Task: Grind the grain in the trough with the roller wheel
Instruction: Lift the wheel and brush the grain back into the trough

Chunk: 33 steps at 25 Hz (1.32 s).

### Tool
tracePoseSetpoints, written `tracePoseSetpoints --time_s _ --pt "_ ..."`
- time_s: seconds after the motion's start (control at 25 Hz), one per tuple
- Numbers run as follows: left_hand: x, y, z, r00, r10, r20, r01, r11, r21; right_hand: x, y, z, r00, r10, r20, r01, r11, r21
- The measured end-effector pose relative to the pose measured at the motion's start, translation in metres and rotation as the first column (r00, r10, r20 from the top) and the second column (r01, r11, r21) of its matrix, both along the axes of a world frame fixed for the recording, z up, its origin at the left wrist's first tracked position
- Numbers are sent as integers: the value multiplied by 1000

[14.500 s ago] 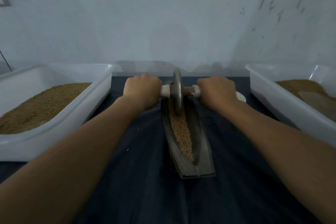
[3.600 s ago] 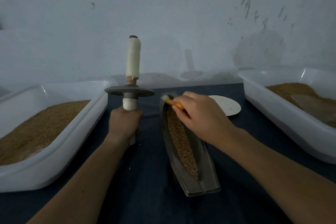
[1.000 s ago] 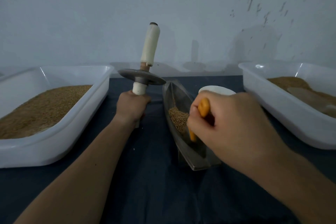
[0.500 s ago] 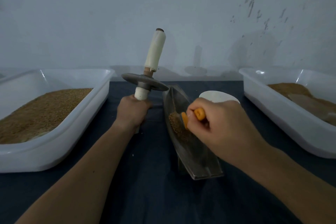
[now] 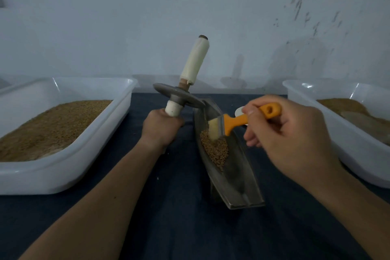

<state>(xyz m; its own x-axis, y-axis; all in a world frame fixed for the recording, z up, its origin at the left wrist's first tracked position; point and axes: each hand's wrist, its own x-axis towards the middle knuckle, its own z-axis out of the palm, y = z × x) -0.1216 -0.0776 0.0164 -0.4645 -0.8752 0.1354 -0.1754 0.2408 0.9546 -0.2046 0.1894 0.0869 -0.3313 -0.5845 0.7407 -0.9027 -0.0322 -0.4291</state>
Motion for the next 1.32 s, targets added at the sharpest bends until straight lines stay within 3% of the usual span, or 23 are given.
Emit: tracePoseSetpoints --time_s 0.08,0.2,0.36,0.44,0.52,0.56,0.6,0.64,0.68,0.72,0.76,0.84,1.0,1.12,1.2,1.32 --pt "0 1 0 1000 0 21 1 1000 -24 -9 4 1 945 10 328 8 999 -52" --pt "0 2 0 998 12 60 -9 998 -58 -38 9 5 666 66 743 113 975 -189" --pt "-1 6 0 987 55 148 -34 989 -145 -77 19 -5 297 187 936 135 963 -235" --pt "-2 7 0 984 80 160 -52 983 -174 -100 18 -14 220 224 949 199 942 -269" --pt "-1 9 0 982 100 160 -69 980 -189 -117 12 -21 292 218 931 242 925 -293" --pt "-1 10 0 981 110 162 -76 976 -202 -121 8 -27 431 149 890 228 936 -267" --pt "1 11 0 978 122 169 -82 971 -226 -124 5 -36 639 12 769 208 960 -188" --pt "2 13 1 975 134 180 -84 962 -260 -127 3 -45 838 -132 529 208 974 -86" --pt "3 14 1 971 146 191 -84 950 -301 -128 2 -52 950 -207 232 214 977 -2" --pt "5 16 2 967 158 199 -83 936 -342 -129 2 -57 977 -214 -13 215 975 64" --pt "6 18 4 963 172 208 -81 918 -388 -131 1 -61 963 -214 -165 237 962 133" --pt "9 22 10 944 229 237 -78 854 -515 -134 1 -63 921 -264 -287 340 904 259" --pt "16 30 23 890 361 277 0 609 -793 -139 3 -75 933 -266 -244 357 779 515" --pt "17 37 28 852 433 293 83 441 -894 -135 6 -70 937 -320 -142 327 654 683" --pt "14 42 28 825 445 350 172 391 -904 -126 5 -59 916 -392 -88 351 675 649" --pt "13 42 29 796 466 385 215 377 -901 -98 7 -43 912 -407 -48 399 858 323"
